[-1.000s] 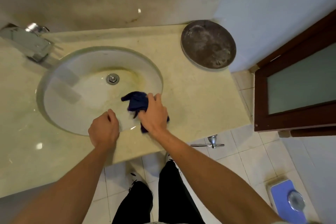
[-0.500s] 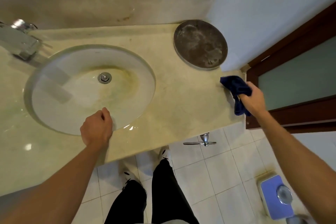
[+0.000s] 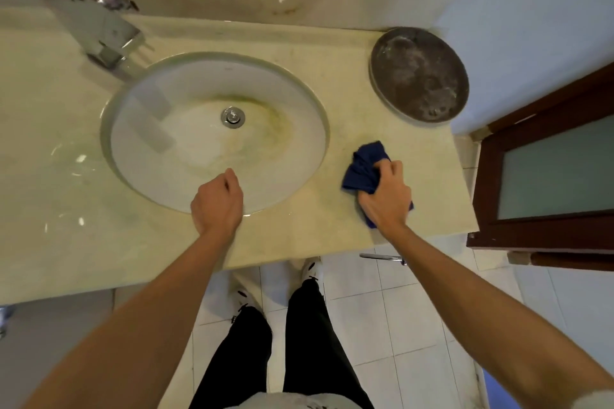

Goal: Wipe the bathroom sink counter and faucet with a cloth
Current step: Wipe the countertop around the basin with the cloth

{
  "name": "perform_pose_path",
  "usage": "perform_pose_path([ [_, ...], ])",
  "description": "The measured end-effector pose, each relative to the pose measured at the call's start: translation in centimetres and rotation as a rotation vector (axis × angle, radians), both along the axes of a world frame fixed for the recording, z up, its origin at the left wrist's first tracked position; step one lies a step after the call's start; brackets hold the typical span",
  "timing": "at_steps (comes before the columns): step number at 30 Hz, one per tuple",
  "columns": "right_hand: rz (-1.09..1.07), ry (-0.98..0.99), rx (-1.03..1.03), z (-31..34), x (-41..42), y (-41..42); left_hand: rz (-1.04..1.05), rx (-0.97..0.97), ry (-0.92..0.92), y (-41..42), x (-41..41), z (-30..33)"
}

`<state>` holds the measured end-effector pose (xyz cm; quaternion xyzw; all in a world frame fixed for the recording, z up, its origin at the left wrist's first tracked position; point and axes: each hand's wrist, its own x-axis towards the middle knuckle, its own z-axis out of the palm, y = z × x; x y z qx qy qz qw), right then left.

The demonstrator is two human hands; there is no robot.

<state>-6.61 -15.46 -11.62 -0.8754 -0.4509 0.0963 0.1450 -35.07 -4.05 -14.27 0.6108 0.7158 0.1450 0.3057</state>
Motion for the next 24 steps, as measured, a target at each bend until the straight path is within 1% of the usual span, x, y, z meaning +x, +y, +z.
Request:
perform_pose_path([
  [3, 0.123, 0.013, 0.028, 0.0, -3.3, 3.5, 0.022, -0.075, -0.074, 0.4, -0.4, 0.2],
  [6, 0.171, 0.007, 0.034, -0.5, -6.4, 3.2, 0.059, -0.194, -0.268, 0.9, -0.9, 0.5],
  [9, 0.095, 0.026, 0.053, -1.1, -10.5, 0.8, 0.132, -0.292, -0.525, 2.1, -1.7, 0.6],
  [10, 0.061, 0.029, 0.047, -1.3, -12.3, 0.0, 0.153, -0.314, -0.572, 2.6, -2.0, 0.6],
  [12, -0.006, 0.051, 0.032, -1.4, -16.2, -1.2, 0.158, -0.322, -0.591, 3.7, -2.9, 0.8],
  [16, -0.091, 0.15, 0.038, -0.8, -24.4, -0.8, 0.092, -0.198, -0.505, 5.2, -5.4, 2.2],
  [18, -0.122, 0.235, 0.069, -0.2, -28.3, 0.6, 0.095, -0.096, -0.472, 6.0, -6.8, 3.1],
  [20, -0.125, 0.343, 0.099, 0.2, -31.8, 3.2, 0.147, 0.042, -0.445, 6.9, -8.5, 3.7],
  [22, -0.086, 0.533, 0.112, 0.9, -34.5, 7.6, 0.251, 0.207, -0.446, 7.5, -10.3, 4.5],
  [23, -0.101, 0.665, 0.131, 1.6, -35.2, 10.2, 0.31, 0.299, -0.453, 7.5, -11.1, 5.3],
  [24, -0.16, 0.801, 0.172, 2.3, -35.4, 13.0, 0.375, 0.393, -0.458, 7.4, -11.7, 6.1],
])
